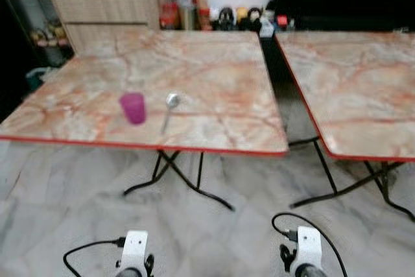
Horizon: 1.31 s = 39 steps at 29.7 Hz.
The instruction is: Setting the table
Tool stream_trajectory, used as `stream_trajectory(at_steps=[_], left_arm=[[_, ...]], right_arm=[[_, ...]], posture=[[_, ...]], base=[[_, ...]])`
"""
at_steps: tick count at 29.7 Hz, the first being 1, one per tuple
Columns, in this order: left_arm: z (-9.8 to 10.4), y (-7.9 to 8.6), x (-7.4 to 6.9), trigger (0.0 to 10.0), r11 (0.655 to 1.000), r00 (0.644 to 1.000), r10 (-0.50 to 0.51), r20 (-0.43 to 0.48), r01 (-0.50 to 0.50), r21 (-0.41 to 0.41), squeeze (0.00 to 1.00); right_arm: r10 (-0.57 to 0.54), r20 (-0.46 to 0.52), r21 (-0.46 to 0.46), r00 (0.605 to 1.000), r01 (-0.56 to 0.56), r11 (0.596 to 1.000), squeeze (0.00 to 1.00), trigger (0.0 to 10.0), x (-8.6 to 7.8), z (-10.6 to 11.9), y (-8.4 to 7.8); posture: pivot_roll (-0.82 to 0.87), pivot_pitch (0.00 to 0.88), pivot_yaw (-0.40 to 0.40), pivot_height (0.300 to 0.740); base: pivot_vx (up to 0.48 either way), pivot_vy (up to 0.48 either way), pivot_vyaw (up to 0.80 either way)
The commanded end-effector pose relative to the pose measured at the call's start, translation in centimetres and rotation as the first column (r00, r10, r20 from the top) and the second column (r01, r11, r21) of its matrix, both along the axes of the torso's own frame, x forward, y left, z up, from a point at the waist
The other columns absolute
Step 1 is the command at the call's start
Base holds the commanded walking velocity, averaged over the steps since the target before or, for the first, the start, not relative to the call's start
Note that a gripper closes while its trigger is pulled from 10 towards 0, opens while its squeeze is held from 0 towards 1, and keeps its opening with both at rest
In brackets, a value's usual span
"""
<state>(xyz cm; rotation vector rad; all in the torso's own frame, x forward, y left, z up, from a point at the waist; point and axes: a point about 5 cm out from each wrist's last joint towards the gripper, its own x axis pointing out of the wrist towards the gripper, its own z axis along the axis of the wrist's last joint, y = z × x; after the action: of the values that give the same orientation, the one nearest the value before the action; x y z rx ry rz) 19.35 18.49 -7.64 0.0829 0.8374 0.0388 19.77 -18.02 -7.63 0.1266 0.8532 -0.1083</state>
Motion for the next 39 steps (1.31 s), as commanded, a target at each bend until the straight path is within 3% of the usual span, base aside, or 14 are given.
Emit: stream_trajectory(at_steps=[1,10,19,39], left_arm=[[0.15,0.06,0.36,10.0,1.000,1.000,0.000,-0.001,0.000,0.002,0.00],[0.13,-0.07,0.34,10.0,1.000,1.000,-0.005,-0.002,0.005,0.006,0.00],[0.13,0.01,0.31,10.0,1.000,1.000,0.000,0.000,0.000,0.006,0.00],[0.04,-0.29,0.11,10.0,0.999,0.999,-0.049,0.002,0.049,0.003,0.00]], right_arm=[[0.001,0.016,-0.003,1.000,-0.001,1.000,0.00,10.0,0.48,0.28,-0.14],[0.008,0.027,0.001,1.000,-0.008,1.000,0.00,10.0,0.70,0.40,0.06],[0.023,0.034,0.002,0.999,-0.023,1.000,0.00,10.0,0.97,0.52,0.31],[0.036,0.052,0.005,0.998,-0.037,0.999,0.00,10.0,1.12,0.63,0.59]], posture=[[-0.02,0.000,0.001,0.701],[-0.01,0.000,0.002,0.701],[0.00,0.000,-0.001,0.701],[0.00,0.000,0.011,0.701]], base=[[0.000,0.480,0.00],[0.000,0.207,0.00],[0.000,0.480,0.00],[0.000,0.000,0.00]])
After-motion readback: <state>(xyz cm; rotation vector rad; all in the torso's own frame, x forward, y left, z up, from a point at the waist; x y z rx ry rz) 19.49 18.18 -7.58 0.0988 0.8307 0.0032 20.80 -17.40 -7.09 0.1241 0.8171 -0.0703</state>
